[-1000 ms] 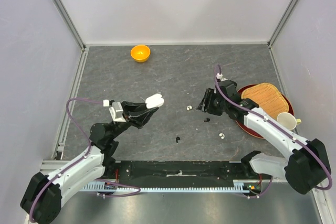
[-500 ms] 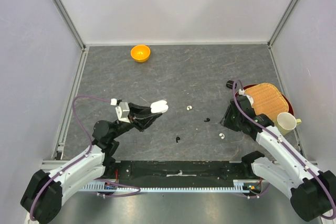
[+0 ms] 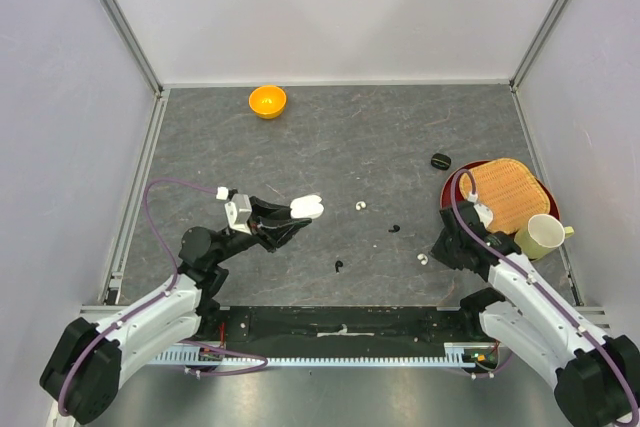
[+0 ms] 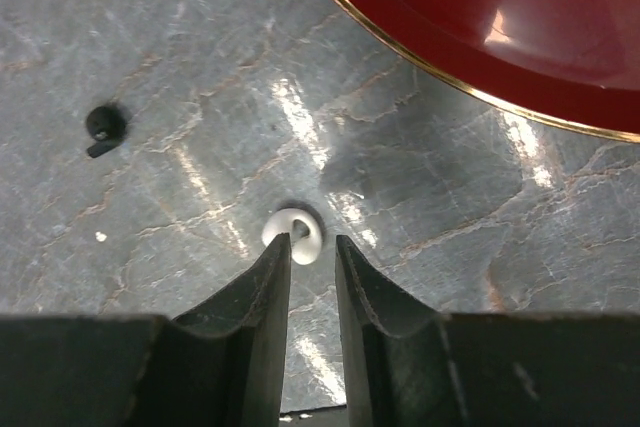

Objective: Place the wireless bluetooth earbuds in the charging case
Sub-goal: Pick up the earbud from the center of the board.

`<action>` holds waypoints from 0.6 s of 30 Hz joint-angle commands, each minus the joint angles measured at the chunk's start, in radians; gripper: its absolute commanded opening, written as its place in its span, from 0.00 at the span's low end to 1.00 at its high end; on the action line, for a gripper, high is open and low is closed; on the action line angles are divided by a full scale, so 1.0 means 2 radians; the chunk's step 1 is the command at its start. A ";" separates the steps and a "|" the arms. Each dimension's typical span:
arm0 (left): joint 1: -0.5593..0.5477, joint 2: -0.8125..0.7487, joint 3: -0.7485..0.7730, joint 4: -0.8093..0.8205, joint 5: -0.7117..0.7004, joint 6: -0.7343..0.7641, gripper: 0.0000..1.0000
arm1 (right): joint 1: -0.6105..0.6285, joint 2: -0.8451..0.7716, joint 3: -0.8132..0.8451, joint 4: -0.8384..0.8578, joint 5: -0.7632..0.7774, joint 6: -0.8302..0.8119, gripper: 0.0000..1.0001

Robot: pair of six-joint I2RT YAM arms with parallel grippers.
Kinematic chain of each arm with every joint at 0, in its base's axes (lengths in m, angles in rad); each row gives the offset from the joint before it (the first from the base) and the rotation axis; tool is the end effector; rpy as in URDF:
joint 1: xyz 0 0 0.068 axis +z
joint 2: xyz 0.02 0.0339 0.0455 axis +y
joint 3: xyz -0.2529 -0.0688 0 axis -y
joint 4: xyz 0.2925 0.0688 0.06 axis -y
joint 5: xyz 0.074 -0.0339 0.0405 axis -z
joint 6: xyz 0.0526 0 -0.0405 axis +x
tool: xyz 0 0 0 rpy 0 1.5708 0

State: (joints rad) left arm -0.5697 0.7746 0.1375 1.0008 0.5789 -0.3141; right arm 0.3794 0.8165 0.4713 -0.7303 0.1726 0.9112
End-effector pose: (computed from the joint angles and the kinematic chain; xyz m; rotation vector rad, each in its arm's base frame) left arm 0.1700 -0.1431 0.2066 0.6887 1.1604 -1.1019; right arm 0.1911 0.0665 0.1446 0.7484 2.5283 0.2187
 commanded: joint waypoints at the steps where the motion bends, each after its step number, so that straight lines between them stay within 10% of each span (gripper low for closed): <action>1: -0.002 0.005 0.014 0.027 0.008 -0.006 0.02 | -0.001 -0.006 -0.023 0.021 0.014 0.031 0.31; 18: -0.002 0.017 0.013 0.033 0.010 -0.011 0.02 | -0.002 0.026 -0.049 0.086 -0.030 0.014 0.37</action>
State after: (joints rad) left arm -0.5697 0.8093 0.1375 1.0054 0.5854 -0.3210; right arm 0.3790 0.8589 0.3923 -0.6125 0.1394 0.9428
